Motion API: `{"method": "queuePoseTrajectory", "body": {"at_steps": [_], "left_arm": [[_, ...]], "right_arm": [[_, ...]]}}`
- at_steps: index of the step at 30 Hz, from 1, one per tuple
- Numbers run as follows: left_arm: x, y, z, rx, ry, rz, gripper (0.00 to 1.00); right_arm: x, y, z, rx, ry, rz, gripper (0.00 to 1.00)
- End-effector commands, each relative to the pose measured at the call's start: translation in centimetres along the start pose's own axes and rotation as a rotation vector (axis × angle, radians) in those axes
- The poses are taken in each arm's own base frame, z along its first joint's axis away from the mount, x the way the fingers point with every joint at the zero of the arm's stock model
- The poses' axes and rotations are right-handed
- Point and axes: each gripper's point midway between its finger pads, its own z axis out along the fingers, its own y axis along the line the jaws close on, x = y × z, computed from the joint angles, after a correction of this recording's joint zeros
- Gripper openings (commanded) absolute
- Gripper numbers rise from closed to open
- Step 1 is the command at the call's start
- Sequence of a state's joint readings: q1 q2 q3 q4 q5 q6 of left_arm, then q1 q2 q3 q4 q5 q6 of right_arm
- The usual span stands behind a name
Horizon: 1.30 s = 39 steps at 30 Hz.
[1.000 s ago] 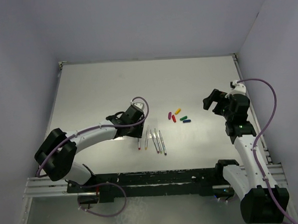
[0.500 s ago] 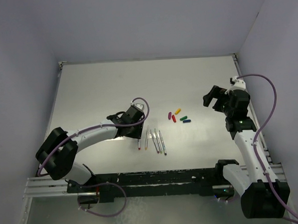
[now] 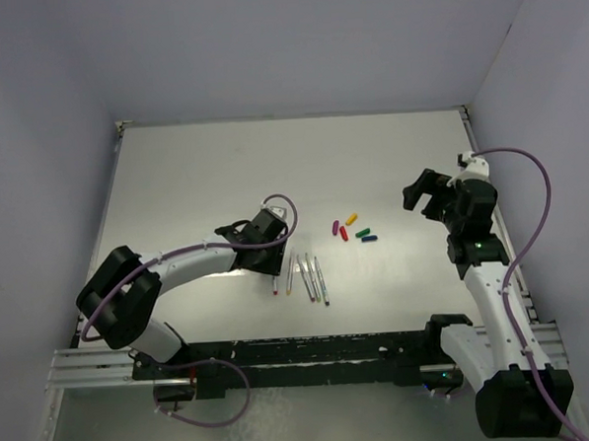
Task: Insert the pens into the pen caps
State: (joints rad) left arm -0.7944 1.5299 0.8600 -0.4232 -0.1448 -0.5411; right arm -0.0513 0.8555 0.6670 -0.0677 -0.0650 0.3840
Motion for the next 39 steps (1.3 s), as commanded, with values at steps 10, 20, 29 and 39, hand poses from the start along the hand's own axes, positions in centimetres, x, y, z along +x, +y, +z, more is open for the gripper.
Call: {"method": "queuePoseTrajectory", "body": {"at_steps": [10, 20, 29, 39], "left_arm": [[1.8, 0.4, 0.9, -0.026, 0.059, 0.001, 0.53], [3.8, 1.9, 0.4, -0.082, 0.118, -0.010, 0.45], [4.0, 2.1, 0.8, -0.104, 0.136, -0.010, 0.34], [3.3, 1.6, 2.9, -0.128, 0.167, 0.029, 0.33]], "right_arm": [[-1.4, 0.2, -0.6, 0.005, -0.057, -0.011, 1.00], [-1.2, 0.3, -0.6, -0.003, -0.060, -0.002, 1.00], [-0.8, 0.1, -0.7, -0.001, -0.054, 0.001, 1.00], [-0.7, -0.1, -0.8, 0.007, -0.056, -0.009, 1.00]]}}
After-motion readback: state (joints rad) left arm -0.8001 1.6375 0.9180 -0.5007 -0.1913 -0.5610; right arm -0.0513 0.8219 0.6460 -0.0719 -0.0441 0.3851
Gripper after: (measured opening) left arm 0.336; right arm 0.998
